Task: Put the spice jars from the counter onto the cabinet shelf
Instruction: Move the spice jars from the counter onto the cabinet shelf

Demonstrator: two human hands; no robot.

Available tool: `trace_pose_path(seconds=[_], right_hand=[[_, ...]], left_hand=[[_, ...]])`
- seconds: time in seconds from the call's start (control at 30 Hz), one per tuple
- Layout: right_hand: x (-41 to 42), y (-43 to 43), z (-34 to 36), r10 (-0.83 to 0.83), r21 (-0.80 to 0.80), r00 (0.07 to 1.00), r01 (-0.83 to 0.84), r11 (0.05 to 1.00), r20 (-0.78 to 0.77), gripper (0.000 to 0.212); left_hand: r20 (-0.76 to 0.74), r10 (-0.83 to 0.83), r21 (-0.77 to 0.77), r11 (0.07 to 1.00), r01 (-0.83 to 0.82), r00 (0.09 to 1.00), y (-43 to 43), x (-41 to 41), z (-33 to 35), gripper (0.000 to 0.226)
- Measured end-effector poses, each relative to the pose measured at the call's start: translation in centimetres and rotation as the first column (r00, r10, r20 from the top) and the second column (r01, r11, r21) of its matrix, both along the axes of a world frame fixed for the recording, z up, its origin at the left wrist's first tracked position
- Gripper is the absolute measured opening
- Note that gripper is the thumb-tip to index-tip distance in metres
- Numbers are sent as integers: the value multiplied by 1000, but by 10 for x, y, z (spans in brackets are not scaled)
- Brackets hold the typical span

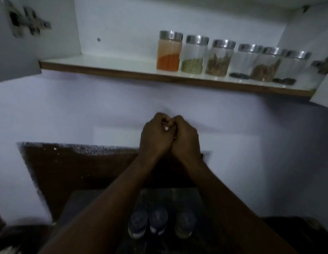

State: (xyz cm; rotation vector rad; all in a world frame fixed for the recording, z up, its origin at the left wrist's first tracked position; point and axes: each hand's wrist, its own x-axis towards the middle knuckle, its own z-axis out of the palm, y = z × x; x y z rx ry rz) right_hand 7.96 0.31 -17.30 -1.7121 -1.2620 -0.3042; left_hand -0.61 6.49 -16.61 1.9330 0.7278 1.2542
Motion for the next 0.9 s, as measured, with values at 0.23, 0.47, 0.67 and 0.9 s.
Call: trace_pose_path(seconds=[0.23,0.47,0.67,0.9], right_hand=[[0,-46,-139,87,-383,994,-108,917,-74,15],[22,-79,-247,-34,-713,995,-46,700,-97,39],[43,-87,-306,-62,-852,998,35,523,3,69],[63,-98,-347,-298,-842,952,109,528,-64,103]], left_hand=[[-296,-161,-240,967,90,942,-27,-16,-155,30],[-637,-277,-220,960,175,719,-44,10,-257,23],[-836,-154,-97,986,133,526,-55,33,-307,37],[-782,-357,-330,933,147,511,-61,63,-348,73]])
